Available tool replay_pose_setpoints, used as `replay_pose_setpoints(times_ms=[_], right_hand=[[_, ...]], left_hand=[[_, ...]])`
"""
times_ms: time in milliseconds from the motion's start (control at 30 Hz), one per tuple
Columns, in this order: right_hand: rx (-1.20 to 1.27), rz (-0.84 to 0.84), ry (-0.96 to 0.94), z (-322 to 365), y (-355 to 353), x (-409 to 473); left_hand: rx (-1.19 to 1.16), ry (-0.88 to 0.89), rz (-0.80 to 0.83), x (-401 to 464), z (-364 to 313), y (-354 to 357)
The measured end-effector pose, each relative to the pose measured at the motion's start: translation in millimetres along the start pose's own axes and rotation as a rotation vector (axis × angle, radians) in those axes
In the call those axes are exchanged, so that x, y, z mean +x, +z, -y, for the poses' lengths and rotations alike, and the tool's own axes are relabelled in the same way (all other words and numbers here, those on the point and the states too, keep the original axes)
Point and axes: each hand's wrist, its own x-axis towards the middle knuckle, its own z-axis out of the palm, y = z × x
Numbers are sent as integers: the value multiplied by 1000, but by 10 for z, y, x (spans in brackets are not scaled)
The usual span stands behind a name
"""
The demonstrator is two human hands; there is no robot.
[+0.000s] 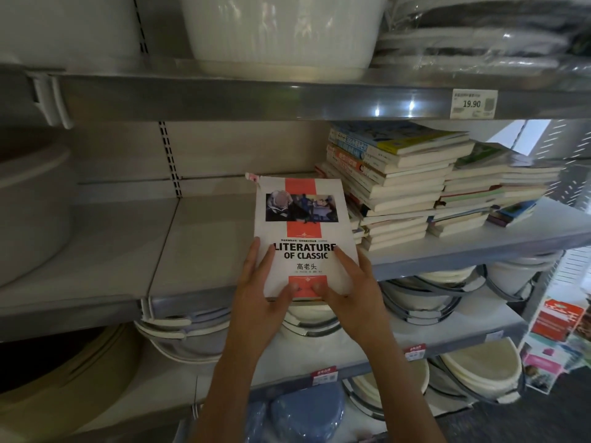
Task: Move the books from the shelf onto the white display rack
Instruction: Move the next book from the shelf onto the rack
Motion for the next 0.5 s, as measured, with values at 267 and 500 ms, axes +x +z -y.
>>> replay_pose_setpoints(times_ms=[267,500], right_hand=[[19,-107,-183,-119,-74,-390],[-6,-238,-292,-242,-687,-811]], left_hand=[[-17,121,-58,-326,-117,43],[-21,276,-117,-669,-603,371]])
